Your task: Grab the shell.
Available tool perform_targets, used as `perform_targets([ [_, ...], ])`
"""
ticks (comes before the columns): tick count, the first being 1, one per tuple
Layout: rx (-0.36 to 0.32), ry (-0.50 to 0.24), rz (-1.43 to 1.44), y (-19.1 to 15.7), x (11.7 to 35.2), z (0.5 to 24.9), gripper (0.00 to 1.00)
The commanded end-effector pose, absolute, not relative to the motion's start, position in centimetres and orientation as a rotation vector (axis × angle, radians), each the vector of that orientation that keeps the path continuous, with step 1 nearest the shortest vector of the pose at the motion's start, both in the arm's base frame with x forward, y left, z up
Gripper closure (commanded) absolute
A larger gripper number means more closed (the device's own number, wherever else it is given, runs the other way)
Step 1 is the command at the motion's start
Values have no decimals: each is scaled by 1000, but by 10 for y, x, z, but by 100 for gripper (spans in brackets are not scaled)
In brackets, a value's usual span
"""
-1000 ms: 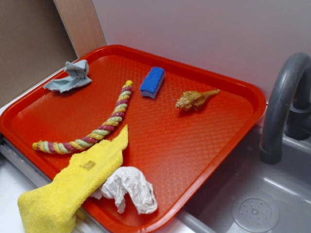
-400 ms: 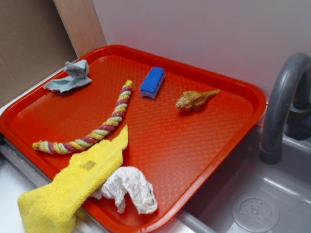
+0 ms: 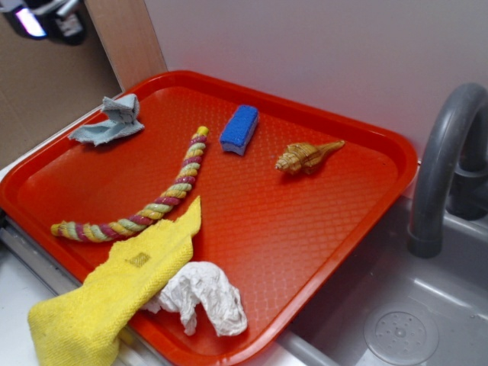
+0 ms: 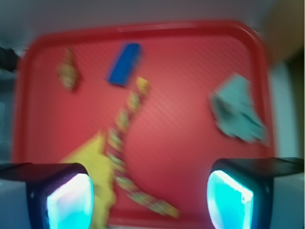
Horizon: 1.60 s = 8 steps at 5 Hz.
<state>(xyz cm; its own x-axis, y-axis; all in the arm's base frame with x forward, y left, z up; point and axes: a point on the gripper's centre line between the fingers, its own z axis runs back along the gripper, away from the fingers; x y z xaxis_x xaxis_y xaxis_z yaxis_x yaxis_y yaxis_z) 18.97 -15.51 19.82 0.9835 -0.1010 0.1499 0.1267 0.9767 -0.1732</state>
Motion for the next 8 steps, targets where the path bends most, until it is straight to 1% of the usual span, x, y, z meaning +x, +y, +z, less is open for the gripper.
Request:
perform_targets([
  [1, -232, -135, -176, -244, 241, 188, 0],
  [2, -326, -119, -191, -262, 259, 167, 0],
  [3, -308, -90, -250, -281, 274, 130, 0],
  [4, -286, -69, -245, -289, 283, 104, 0],
  [5, -307, -37, -263, -298, 294, 88, 0],
  [6, -280, -13, -321, -313, 296, 75, 0],
  [7, -152, 19, -355, -318, 295, 61, 0],
  [8, -79, 39, -346, -316, 289, 54, 100],
])
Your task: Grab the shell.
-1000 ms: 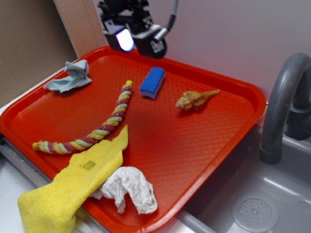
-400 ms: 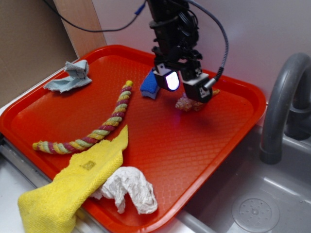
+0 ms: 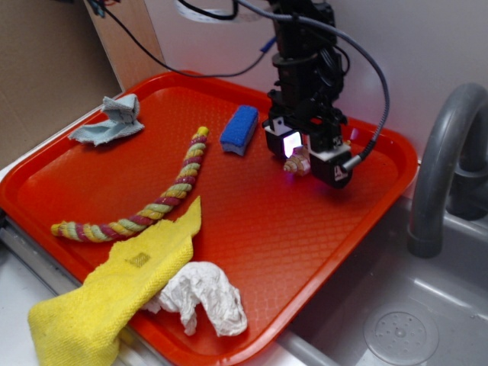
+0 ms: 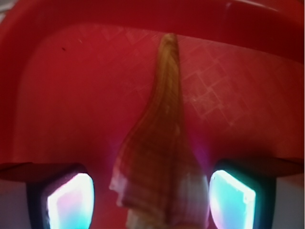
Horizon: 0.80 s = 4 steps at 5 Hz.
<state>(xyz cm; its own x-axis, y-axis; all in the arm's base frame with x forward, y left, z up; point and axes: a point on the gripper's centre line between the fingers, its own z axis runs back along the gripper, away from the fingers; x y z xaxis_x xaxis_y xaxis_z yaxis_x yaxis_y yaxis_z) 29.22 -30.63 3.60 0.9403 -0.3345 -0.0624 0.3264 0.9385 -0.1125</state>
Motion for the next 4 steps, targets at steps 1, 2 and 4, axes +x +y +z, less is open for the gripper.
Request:
perform_targets([
  [1, -31, 42, -317, -307, 282, 59, 100],
  [2, -26, 10, -272, -287, 274, 85, 100],
  [4, -160, -75, -155, -183, 217, 167, 100],
])
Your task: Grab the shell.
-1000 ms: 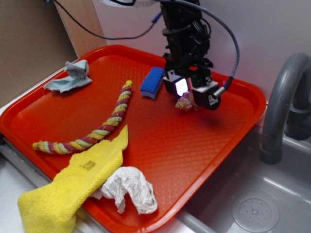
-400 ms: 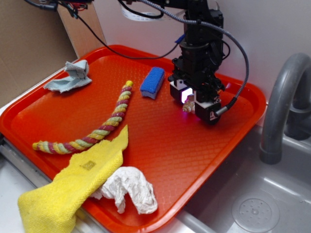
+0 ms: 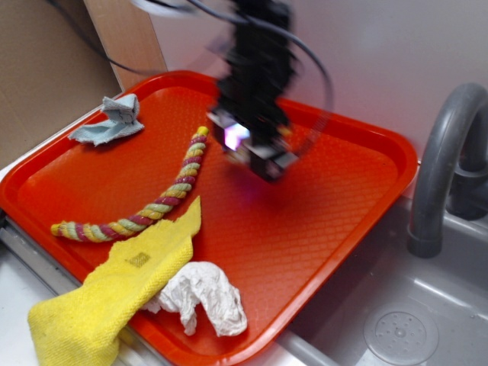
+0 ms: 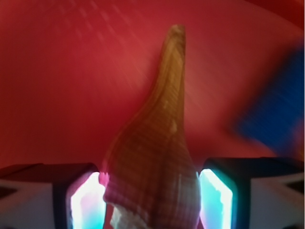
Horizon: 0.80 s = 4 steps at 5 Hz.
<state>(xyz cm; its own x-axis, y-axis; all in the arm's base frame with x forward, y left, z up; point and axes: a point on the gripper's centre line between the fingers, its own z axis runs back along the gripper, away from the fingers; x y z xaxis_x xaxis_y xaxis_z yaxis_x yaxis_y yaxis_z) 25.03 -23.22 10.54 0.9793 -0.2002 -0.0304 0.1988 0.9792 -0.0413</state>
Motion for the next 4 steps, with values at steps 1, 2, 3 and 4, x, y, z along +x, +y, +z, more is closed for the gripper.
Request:
perform_targets([
  [1, -171, -88, -96, -154, 190, 185, 100],
  [2, -137, -166, -22, -137, 169, 205, 100],
  [3, -126, -279, 8, -137, 159, 219, 100],
  [4, -135, -238, 17, -135, 160, 217, 100],
])
